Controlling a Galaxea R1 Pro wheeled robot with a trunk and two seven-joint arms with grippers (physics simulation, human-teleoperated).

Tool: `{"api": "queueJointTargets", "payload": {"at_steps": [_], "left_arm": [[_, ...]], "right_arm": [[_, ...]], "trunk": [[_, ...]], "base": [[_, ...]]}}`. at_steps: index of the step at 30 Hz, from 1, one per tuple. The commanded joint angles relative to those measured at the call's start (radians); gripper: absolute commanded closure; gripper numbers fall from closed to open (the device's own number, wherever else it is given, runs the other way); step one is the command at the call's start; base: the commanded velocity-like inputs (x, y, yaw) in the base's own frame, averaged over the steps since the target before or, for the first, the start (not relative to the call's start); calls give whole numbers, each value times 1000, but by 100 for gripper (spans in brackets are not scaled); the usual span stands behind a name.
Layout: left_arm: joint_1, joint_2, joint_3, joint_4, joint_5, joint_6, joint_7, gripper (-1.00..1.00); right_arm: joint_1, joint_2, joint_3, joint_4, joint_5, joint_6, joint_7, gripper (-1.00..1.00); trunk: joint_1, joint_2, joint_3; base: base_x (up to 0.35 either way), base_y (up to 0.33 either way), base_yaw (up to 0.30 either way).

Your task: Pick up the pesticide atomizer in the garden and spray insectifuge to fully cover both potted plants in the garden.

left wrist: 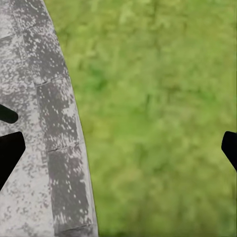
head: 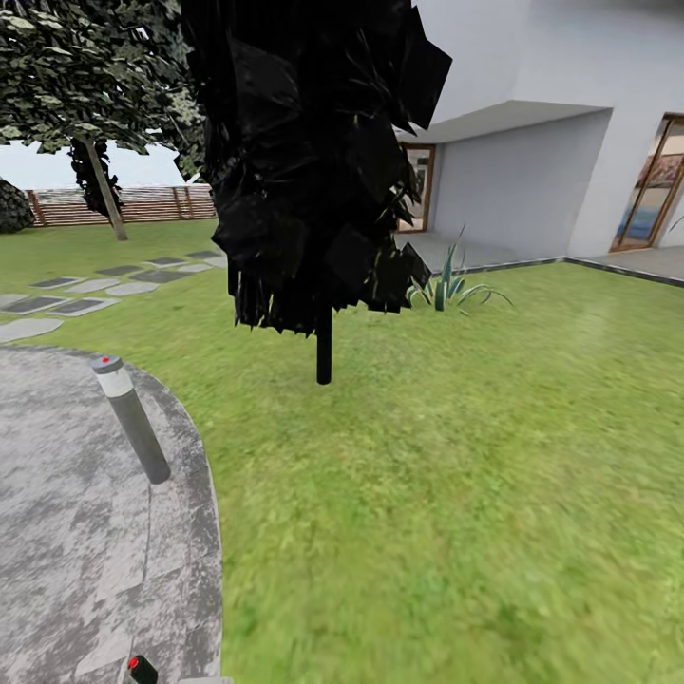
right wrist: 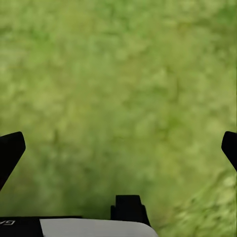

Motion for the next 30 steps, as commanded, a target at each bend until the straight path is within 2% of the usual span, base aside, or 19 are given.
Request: {"api": "queueJointTargets", "payload": {"at_steps": [1, 17, 30], "left_arm": [[0, -1, 2, -1, 1, 0, 0, -100], [0, -1, 1, -1, 1, 0, 0, -100], [0, -1, 1, -1, 1, 0, 0, -100]], "right_arm": [[0, 0, -1, -1, -1, 0, 0, -100], [0, 0, -1, 0, -1, 0, 1, -100], [0, 0, -1, 0, -1, 0, 1, -100]], "trunk": [[4, -8, -4], [65, -120, -32], [65, -120, -12]], "base": [[0, 0, 10], [0, 0, 1], [0, 0, 0]]}}
